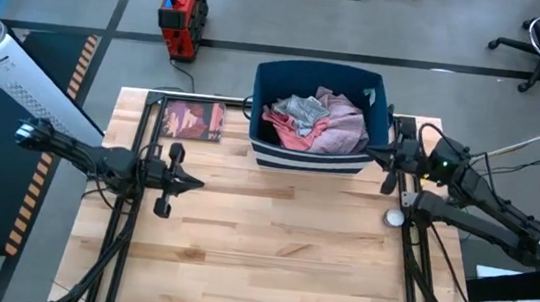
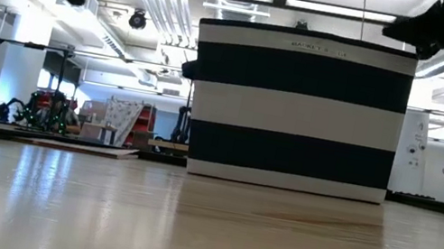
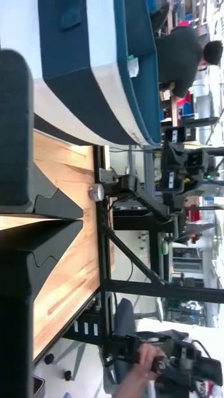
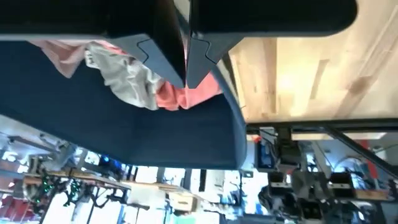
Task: Sort clothes
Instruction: Return to Home Position
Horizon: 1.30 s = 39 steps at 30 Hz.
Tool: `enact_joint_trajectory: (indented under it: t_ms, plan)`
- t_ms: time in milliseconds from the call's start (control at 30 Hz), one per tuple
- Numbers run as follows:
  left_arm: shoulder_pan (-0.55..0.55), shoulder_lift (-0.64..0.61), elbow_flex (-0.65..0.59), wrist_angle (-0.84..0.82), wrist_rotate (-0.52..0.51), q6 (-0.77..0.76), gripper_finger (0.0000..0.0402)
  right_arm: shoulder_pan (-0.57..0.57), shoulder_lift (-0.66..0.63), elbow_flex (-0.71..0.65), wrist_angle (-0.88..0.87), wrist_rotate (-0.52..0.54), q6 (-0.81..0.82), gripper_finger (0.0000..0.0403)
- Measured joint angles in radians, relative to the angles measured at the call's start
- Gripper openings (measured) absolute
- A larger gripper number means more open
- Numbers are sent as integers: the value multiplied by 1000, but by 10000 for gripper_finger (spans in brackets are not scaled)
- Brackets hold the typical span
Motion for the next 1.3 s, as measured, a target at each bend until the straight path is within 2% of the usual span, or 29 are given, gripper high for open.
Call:
enact_joint_trajectory:
  t_ms: [367,500,667,867,1033,1167,1300]
  plan:
    - [0,-110,-105,34,-64,0,0,137,-58,-231,285,4,45,0]
    - [0,-141,-124,34,-64,0,0,211,-79,-297,330,8,52,0]
    - [0,-188,-155,31,-76,4,0,290,-125,-337,331,84,45,0]
    - [0,-236,-167,-7,-80,4,0,339,-189,-338,325,94,26,0]
    - [0,-254,-169,-44,-81,4,0,366,-243,-359,252,140,31,0]
    - [0,-255,-190,-41,-84,0,0,391,-298,-417,253,176,49,0]
    - [0,-260,-245,-14,-129,-20,0,425,-359,-496,244,250,58,0]
